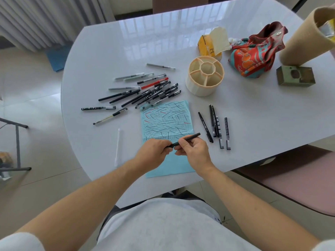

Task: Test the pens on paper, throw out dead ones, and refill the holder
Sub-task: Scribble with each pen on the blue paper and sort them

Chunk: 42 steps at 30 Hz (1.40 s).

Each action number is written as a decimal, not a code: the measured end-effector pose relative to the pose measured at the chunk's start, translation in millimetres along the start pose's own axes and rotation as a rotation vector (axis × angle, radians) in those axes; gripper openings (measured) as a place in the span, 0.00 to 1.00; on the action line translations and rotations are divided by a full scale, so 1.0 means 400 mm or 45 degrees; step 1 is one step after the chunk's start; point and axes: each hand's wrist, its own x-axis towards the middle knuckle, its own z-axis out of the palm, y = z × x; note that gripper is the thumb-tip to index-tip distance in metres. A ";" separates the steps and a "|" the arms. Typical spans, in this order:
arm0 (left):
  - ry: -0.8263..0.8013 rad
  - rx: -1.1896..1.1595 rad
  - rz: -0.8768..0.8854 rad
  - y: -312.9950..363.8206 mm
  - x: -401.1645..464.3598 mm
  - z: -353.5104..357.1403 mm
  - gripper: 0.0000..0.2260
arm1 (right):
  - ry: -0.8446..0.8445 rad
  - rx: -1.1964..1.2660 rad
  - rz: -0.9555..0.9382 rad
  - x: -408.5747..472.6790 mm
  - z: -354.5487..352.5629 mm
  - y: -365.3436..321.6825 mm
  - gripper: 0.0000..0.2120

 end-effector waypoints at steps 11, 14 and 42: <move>0.029 -0.020 -0.183 -0.054 0.036 -0.009 0.18 | 0.197 -0.935 -0.043 0.207 -0.103 -0.083 0.07; 0.055 0.064 -0.210 -0.109 0.006 -0.012 0.15 | 0.052 -1.430 -0.082 0.251 -0.137 -0.080 0.14; -0.180 0.088 -0.066 -0.252 -0.070 -0.019 0.17 | -0.300 -2.190 -0.629 0.500 0.152 -0.178 0.13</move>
